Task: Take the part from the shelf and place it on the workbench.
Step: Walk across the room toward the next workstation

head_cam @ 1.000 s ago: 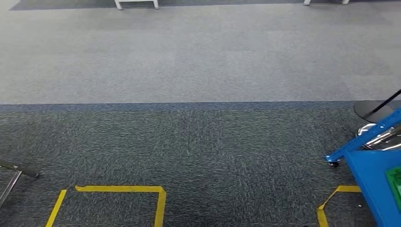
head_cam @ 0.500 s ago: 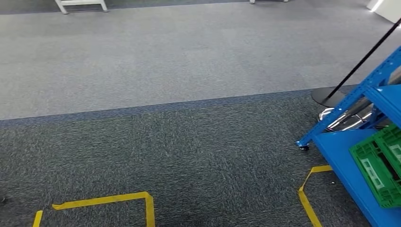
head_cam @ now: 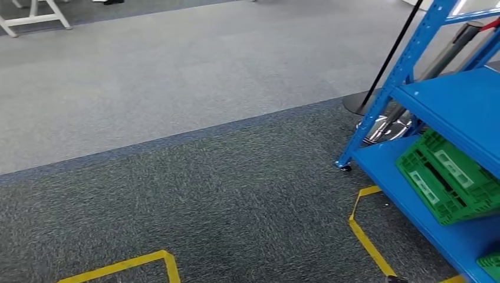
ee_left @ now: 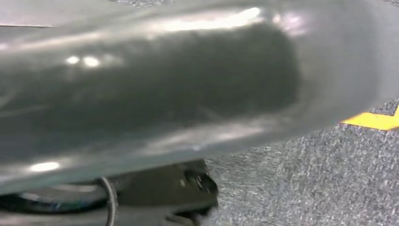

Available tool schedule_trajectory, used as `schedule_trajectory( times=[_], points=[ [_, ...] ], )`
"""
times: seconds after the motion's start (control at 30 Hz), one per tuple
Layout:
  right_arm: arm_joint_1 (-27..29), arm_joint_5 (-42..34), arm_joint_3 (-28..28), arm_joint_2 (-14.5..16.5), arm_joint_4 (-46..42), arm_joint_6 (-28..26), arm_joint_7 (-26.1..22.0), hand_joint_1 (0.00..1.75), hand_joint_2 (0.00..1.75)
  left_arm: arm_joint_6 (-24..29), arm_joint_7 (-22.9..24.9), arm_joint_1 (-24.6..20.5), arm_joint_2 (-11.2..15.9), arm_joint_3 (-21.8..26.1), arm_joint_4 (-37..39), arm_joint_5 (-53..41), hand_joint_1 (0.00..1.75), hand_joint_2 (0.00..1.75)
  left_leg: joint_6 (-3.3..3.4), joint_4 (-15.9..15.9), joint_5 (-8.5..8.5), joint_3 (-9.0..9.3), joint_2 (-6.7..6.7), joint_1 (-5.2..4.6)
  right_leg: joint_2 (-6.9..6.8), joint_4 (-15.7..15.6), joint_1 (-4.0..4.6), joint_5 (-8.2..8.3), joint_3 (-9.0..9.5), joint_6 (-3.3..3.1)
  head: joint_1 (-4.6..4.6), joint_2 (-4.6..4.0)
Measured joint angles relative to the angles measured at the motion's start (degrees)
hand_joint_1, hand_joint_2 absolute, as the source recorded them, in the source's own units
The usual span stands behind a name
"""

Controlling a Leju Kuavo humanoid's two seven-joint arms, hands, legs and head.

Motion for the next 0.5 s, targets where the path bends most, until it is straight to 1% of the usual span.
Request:
schedule_trajectory(
  times=[0.03,0.07,0.1,0.13,0.17,0.2,0.23,0.27,0.3,0.33,0.37,0.4,0.43,0.47,0.5],
  points=[
    [0.0,-0.2,0.0,-0.1,0.0,0.2,-0.2,0.00,0.00,0.2,-0.1,0.0,-0.1,0.3,0.0,0.1,0.00,0.00,0.05,0.7,0.60,-0.47,-0.10,0.00,0.83,0.1,0.03,0.01,0.03,-0.01,-0.01,0.00],
    [-0.1,-0.5,-0.1,-0.2,0.0,0.5,-0.3,0.00,0.00,0.5,0.0,0.0,-0.2,0.5,0.0,0.2,0.00,0.00,0.15,-0.9,2.27,0.04,-0.26,0.01,1.66,0.1,0.03,0.01,0.07,-0.01,-0.03,0.00],
    [-0.2,-0.9,-0.2,-0.3,0.0,0.7,-0.3,0.00,0.00,0.8,0.0,0.0,-0.2,0.6,0.0,0.2,0.00,0.00,0.26,-4.3,4.64,1.34,-0.83,0.07,2.47,0.2,0.02,0.00,0.11,0.02,-0.03,0.00],
    [-0.3,-1.4,-0.5,-0.4,0.0,0.9,-0.2,0.00,0.00,1.0,0.0,0.0,-0.2,0.8,0.0,0.2,0.00,0.00,0.37,-8.1,6.60,2.85,-2.17,0.18,3.22,0.4,0.04,-0.02,0.08,0.11,-0.05,0.00],
    [-0.5,-2.2,-0.8,-0.4,0.0,1.1,0.0,0.00,0.00,1.2,0.0,0.0,-0.2,1.1,0.0,0.2,0.00,0.00,0.43,-11.5,7.87,4.19,-3.50,0.35,3.96,0.6,0.07,-0.04,-0.11,0.28,-0.04,0.00],
    [-0.6,-2.9,-1.3,-0.4,0.0,1.2,0.2,0.00,0.00,1.4,0.0,0.0,-0.2,1.3,0.0,0.2,0.00,0.00,0.46,-13.7,8.45,4.99,-4.60,0.42,4.60,0.7,0.04,0.01,-0.42,0.57,-0.04,0.00],
    [-0.7,-3.8,-1.9,-0.4,0.0,1.3,0.4,0.00,0.00,1.6,0.0,-0.1,-0.2,1.5,0.0,0.2,0.00,0.00,0.51,-14.6,8.34,5.26,-5.17,0.39,5.19,0.8,-0.06,0.11,-0.79,0.96,-0.04,0.00],
    [-0.6,-4.4,-2.4,-0.4,0.0,1.3,0.7,0.00,0.00,1.9,0.0,-0.1,-0.2,1.6,0.0,0.1,0.00,0.00,0.65,-15.0,8.32,5.30,-4.80,0.30,5.78,0.8,-0.22,0.25,-1.24,1.40,-0.04,0.00],
    [-0.5,-4.7,-3.0,-0.4,0.0,1.2,1.1,0.00,0.00,2.3,0.1,-0.2,-0.1,1.7,0.0,0.1,0.00,0.00,0.97,-15.1,8.51,5.30,-4.18,0.25,6.04,0.8,-0.41,0.32,-1.60,1.78,-0.04,0.00],
    [-0.3,-4.9,-3.5,-0.3,0.0,1.0,1.6,0.00,0.00,2.6,0.2,-0.2,-0.1,1.8,0.0,0.1,0.00,0.00,1.30,-15.4,8.70,5.38,-3.51,0.25,5.31,1.2,-0.44,0.09,-2.04,2.05,0.00,0.00],
    [-0.3,-4.8,-3.8,-0.2,0.0,0.7,2.2,0.00,0.00,2.9,0.3,-0.2,0.0,1.9,0.0,0.2,0.00,0.00,1.68,-15.7,8.89,5.46,-2.76,0.28,3.93,2.5,-0.38,-0.68,-2.85,2.26,0.14,0.00],
    [-0.4,-4.8,-4.1,0.0,0.0,0.4,2.8,0.00,0.00,3.1,0.5,-0.2,0.1,2.1,0.0,0.5,0.00,0.00,1.96,-15.9,9.00,5.50,-1.92,0.28,2.14,5.0,-0.35,-2.07,-4.14,2.37,0.23,0.00],
    [-0.5,-4.8,-4.3,0.2,0.0,0.0,3.4,0.00,0.00,3.0,0.5,-0.2,0.2,2.5,0.0,0.8,0.00,0.00,2.10,-16.0,9.00,5.49,-1.06,0.15,0.42,8.4,-0.31,-3.80,-5.89,2.50,0.33,0.00],
    [-0.6,-4.8,-4.5,0.4,0.0,-0.3,4.0,0.00,0.00,2.9,0.5,-0.1,0.3,2.9,0.0,1.1,0.00,0.00,2.22,-16.0,8.96,5.44,-0.17,0.05,-0.46,12.2,-0.39,-5.49,-7.78,2.65,0.39,0.00],
    [-0.6,-4.8,-4.7,0.7,0.0,-0.7,4.6,0.00,0.00,2.8,0.4,-0.1,0.3,3.2,0.0,1.3,0.00,0.00,2.25,-15.9,8.92,5.41,0.73,-0.03,-0.86,15.3,-0.49,-6.58,-9.30,2.78,0.38,0.00]
  ],
)
